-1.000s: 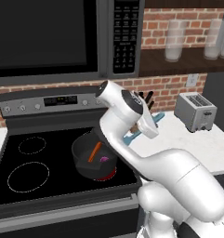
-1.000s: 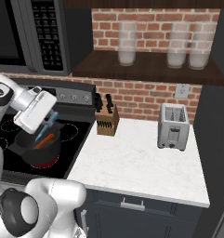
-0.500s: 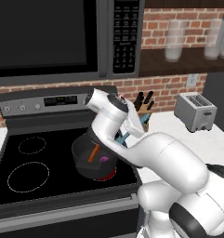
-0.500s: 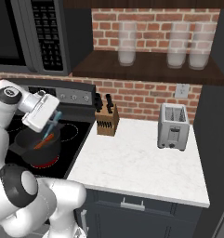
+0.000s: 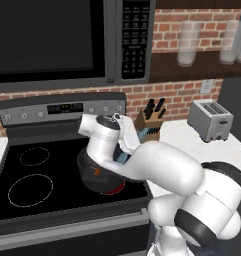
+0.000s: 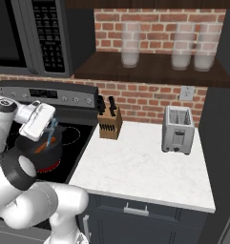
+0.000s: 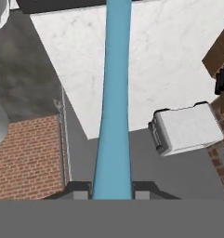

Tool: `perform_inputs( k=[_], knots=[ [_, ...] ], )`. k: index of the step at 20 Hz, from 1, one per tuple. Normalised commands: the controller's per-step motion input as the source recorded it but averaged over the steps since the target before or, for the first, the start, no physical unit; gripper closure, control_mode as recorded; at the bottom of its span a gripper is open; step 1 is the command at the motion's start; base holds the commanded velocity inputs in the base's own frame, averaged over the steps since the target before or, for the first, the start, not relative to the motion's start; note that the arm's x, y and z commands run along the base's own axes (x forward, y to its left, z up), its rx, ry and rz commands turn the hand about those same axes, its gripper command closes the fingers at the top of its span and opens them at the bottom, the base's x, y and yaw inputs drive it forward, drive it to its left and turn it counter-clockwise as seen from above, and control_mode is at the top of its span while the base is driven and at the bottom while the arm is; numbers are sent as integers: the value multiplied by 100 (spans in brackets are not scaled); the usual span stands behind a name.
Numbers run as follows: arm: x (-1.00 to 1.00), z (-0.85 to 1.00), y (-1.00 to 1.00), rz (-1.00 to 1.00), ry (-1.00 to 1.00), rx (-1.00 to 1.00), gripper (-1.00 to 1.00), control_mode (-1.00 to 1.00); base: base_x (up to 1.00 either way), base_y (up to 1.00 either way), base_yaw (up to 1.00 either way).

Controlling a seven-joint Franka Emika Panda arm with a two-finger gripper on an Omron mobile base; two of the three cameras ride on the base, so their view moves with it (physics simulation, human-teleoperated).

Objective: Put the carrot and onion in the pot. Retrieve the spatula and lightly stir the vegetables in the pot.

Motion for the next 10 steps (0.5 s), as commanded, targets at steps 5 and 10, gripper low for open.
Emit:
perform_inputs(
  k=[5, 10],
  knots=[
    [25, -29, 22, 0, -2, -14, 100, -100, 0, 0, 0],
    [30, -24, 25, 0, -1, -12, 100, -100, 0, 0, 0]
  ],
)
